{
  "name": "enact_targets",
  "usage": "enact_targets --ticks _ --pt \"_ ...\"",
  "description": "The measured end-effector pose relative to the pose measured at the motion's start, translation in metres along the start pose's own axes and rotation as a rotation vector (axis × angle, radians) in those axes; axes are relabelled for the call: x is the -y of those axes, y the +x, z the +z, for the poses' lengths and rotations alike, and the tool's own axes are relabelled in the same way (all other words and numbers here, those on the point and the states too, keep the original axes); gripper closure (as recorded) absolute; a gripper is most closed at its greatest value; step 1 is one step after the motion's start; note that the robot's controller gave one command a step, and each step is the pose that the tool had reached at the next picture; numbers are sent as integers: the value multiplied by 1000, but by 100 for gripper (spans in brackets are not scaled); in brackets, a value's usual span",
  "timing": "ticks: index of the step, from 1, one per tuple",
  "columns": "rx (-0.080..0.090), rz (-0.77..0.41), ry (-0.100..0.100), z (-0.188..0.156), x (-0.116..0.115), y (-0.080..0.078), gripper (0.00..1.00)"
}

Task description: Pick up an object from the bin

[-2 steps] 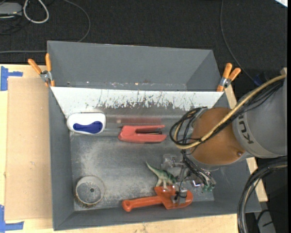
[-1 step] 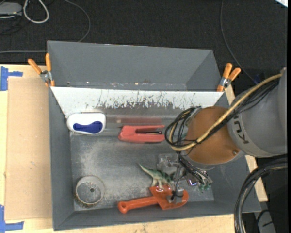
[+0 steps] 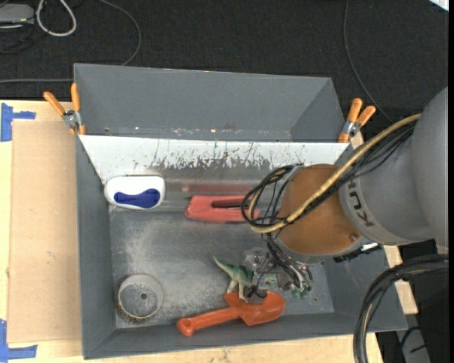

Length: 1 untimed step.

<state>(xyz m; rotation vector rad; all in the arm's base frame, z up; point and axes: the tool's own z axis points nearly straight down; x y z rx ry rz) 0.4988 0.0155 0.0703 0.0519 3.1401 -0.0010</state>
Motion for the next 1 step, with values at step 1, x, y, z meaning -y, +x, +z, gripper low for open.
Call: enact_targets --ticks 1 --pt "0 -1 0 0 0 0 100"
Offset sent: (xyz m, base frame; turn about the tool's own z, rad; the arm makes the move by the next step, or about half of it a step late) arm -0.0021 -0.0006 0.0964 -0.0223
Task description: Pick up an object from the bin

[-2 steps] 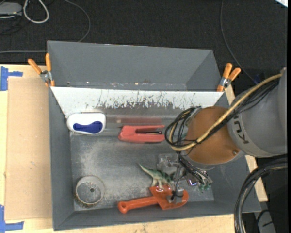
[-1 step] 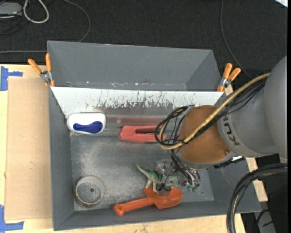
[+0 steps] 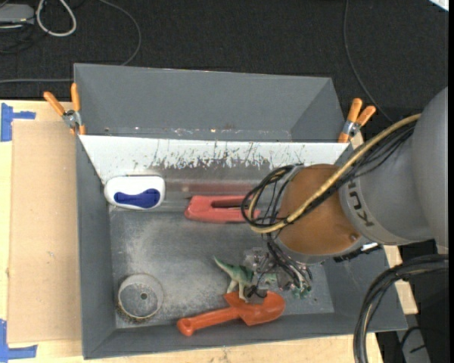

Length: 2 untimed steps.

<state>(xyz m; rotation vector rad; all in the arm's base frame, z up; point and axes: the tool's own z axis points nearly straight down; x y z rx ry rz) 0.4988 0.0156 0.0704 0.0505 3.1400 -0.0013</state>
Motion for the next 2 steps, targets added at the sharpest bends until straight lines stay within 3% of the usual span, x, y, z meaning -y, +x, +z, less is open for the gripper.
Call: enact_targets --ticks 1,2 --pt "1 -20 0 -98 0 2 100" --pt "-16 17 0 2 0 2 100"
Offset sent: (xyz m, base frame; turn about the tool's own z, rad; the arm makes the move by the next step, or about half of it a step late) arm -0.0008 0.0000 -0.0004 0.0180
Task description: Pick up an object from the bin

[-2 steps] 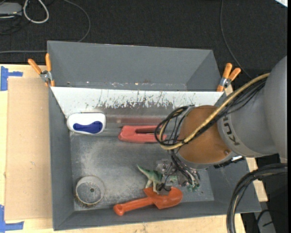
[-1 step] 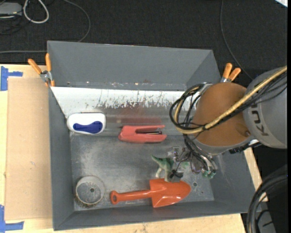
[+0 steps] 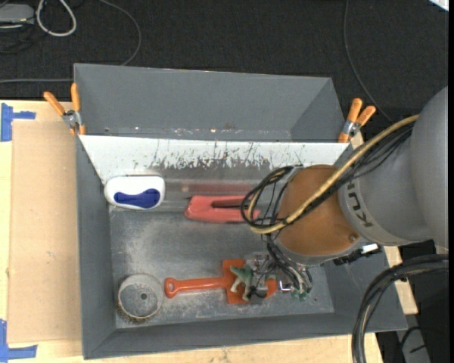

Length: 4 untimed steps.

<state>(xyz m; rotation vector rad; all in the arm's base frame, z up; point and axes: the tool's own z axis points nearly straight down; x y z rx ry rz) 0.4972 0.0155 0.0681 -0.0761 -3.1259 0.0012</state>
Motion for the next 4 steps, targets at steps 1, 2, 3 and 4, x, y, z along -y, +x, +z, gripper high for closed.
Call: enact_targets --ticks 1,2,3,4 --pt "36 -31 -1 -88 2 1 100" --pt "1 -4 1 -1 -14 7 100" --pt "25 15 -3 -2 -7 6 100" --pt "9 3 0 -3 -13 5 100"
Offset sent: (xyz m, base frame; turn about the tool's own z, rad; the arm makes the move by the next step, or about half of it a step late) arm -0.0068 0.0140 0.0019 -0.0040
